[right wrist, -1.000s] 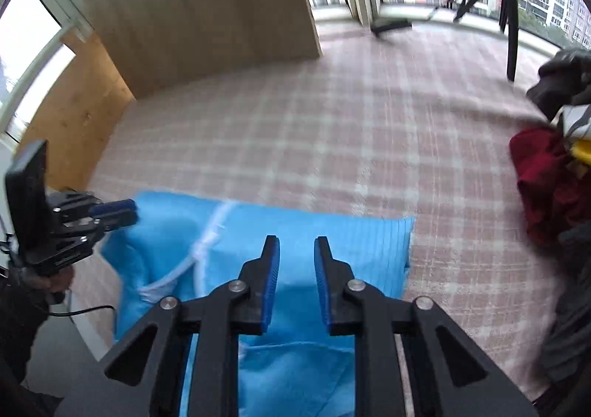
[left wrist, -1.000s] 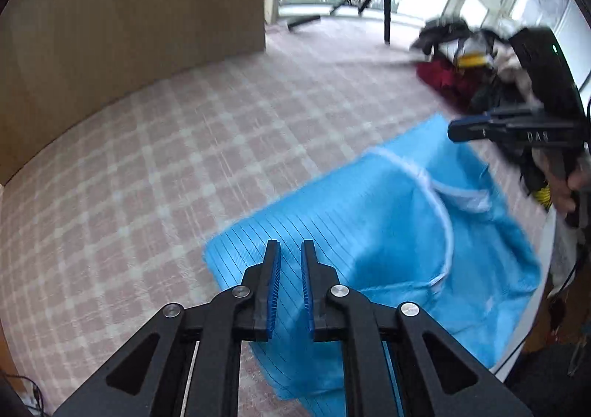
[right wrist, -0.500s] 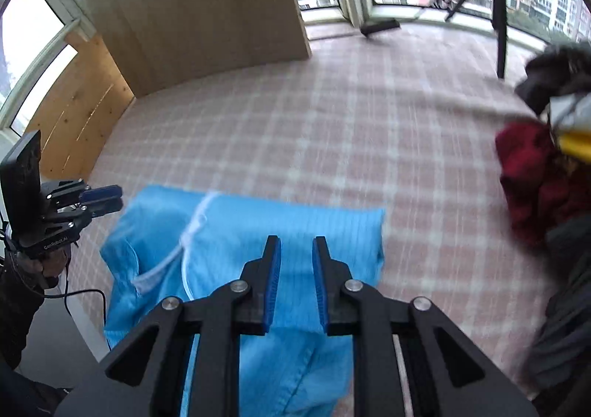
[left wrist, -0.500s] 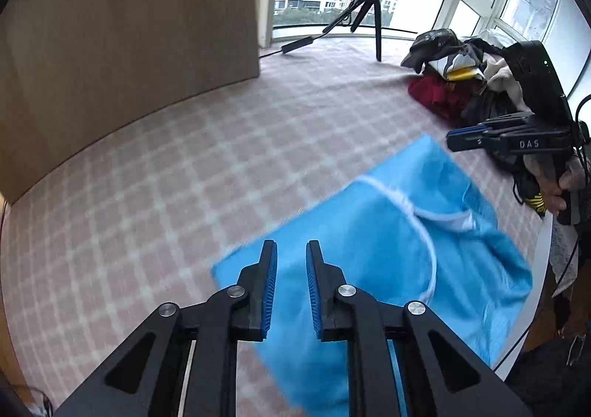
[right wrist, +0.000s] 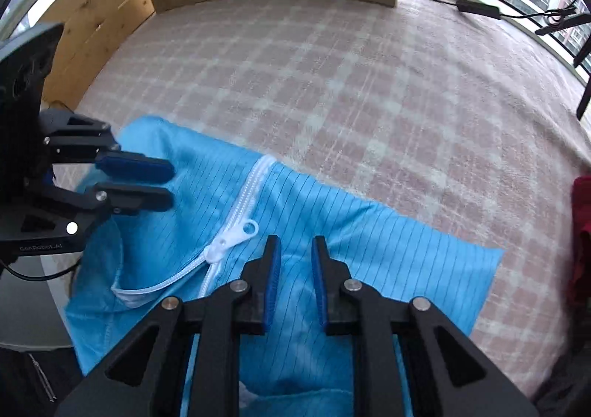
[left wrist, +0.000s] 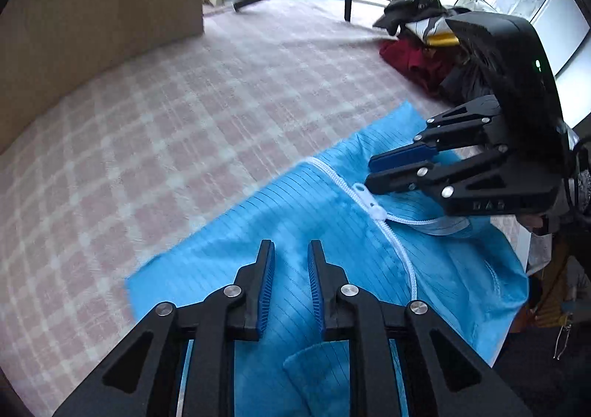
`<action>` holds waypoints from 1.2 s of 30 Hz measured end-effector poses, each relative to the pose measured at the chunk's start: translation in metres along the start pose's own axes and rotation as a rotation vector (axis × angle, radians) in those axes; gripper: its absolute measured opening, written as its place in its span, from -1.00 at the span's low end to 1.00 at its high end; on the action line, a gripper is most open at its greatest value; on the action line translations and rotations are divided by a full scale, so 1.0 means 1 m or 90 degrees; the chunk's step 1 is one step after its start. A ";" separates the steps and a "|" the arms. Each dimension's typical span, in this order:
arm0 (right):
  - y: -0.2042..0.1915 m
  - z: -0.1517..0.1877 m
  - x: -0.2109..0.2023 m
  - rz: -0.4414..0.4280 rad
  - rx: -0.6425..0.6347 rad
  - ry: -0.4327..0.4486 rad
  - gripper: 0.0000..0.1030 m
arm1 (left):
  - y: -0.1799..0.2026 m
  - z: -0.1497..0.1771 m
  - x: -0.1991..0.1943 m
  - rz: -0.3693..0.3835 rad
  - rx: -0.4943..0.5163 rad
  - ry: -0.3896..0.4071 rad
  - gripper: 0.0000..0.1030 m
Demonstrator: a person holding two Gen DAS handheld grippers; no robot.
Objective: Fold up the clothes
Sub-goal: 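Move both open grippers over the coat zipper and smooth it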
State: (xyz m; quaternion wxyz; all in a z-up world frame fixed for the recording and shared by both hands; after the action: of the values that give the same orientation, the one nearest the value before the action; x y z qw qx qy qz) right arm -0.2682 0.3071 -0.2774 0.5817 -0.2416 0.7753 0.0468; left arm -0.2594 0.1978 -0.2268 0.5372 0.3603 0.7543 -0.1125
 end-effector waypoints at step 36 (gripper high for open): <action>0.066 0.048 -0.042 -0.040 0.146 0.054 -0.64 | -0.035 0.074 -0.049 -0.071 -0.068 0.020 -0.67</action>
State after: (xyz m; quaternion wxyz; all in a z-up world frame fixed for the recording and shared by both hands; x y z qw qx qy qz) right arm -0.2457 0.3955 -0.2679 0.5737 -0.1996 0.7912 -0.0707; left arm -0.2207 0.1107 -0.2207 0.5367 0.2900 0.7865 -0.0961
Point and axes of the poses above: each gripper's, at about its wrist camera, not at the fingertips, and x roughly the way its jaws point, y to its right, z to its underside, the point moved 5 cm from there along x, roughly the way its jaws point, and after that the axes turned 2 degrees about -y, right-handed, at the moved point
